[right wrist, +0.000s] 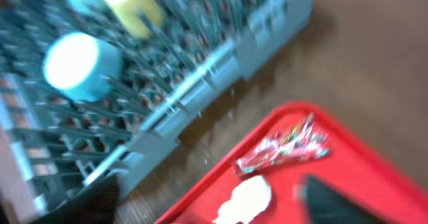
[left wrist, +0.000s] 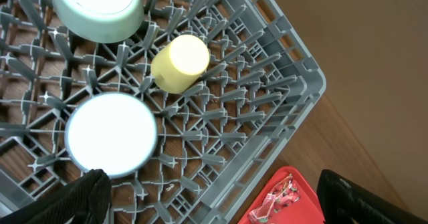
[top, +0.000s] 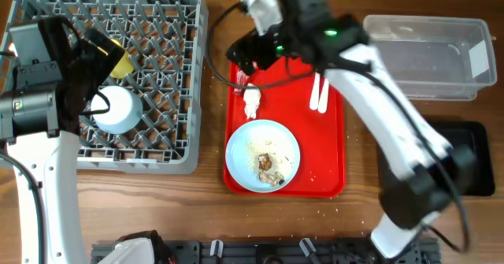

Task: Sort waste into correct bins and load items into the dishwasher rack
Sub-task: 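Grasp the white tissue with the right gripper and drop it in the clear bin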

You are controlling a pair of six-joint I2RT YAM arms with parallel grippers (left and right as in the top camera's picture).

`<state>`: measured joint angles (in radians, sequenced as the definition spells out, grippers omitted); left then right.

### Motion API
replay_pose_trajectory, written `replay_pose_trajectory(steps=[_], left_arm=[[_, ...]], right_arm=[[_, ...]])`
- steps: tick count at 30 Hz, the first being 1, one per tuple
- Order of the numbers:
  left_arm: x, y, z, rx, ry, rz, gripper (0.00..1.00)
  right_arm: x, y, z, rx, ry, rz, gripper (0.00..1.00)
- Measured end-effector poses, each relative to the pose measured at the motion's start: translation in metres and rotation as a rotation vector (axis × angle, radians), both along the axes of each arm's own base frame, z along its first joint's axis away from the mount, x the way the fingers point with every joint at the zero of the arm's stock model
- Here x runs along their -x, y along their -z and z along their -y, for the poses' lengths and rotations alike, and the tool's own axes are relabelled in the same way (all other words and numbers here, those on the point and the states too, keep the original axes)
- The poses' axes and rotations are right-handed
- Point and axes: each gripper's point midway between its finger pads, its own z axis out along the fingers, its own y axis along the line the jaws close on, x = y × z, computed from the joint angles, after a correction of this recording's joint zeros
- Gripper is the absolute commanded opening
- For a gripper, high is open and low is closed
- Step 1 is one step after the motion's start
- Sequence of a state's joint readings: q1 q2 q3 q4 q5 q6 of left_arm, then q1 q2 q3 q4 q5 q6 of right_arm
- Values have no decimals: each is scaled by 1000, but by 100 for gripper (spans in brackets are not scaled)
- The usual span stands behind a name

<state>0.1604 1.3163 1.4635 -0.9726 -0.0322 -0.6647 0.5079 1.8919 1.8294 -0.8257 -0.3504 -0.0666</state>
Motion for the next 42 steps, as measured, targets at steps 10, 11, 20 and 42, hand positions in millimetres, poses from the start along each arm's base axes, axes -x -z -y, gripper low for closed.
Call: replay_pose_trajectory(steps=[10, 11, 20, 42], left_arm=[[0, 0, 0, 0, 0, -1, 100], [0, 0, 0, 0, 0, 0, 100], [0, 0, 0, 0, 0, 0, 100], [0, 0, 0, 0, -1, 0, 100]], right_arm=[[14, 188, 25, 310, 339, -488, 58], [16, 190, 27, 322, 352, -493, 58], [16, 200, 36, 315, 501, -493, 5], [-51, 28, 350, 5, 1519, -247, 99]])
